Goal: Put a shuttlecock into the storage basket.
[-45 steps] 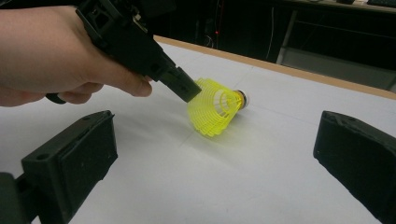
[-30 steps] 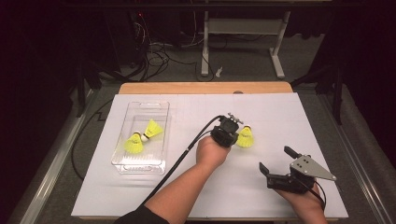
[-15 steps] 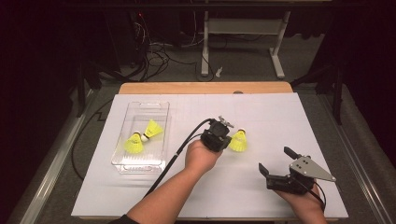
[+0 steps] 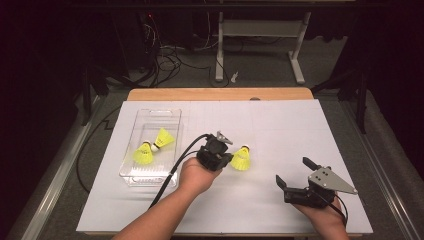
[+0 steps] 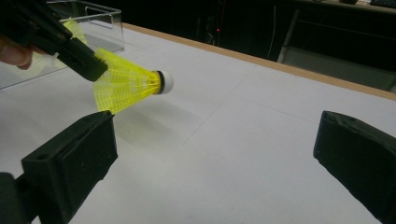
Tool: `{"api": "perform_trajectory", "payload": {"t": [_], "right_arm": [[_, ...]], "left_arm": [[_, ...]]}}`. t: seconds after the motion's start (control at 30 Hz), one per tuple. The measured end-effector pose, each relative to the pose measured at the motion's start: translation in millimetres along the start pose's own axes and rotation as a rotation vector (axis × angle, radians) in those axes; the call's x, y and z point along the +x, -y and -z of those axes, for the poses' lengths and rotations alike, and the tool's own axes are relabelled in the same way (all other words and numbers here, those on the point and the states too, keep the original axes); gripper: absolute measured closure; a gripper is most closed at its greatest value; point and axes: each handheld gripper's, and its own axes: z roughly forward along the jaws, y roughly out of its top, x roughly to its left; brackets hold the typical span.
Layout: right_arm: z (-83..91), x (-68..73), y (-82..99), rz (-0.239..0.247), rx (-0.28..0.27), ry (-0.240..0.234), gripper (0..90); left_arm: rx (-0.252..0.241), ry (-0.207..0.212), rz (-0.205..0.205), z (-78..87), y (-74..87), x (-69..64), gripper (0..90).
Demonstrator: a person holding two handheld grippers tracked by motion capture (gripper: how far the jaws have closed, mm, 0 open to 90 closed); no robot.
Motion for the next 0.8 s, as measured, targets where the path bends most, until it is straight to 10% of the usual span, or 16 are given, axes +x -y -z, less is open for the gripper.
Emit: {"api": "perform_trajectory", "payload": {"t": [0.8], "right_arm": [[1.3, -0.1, -0.6, 0.002, -0.004, 0.004, 0.0]], "left_arm": [[0.031, -0.005, 0.000, 36.6, 46.3, 9.0, 90.0]]}}
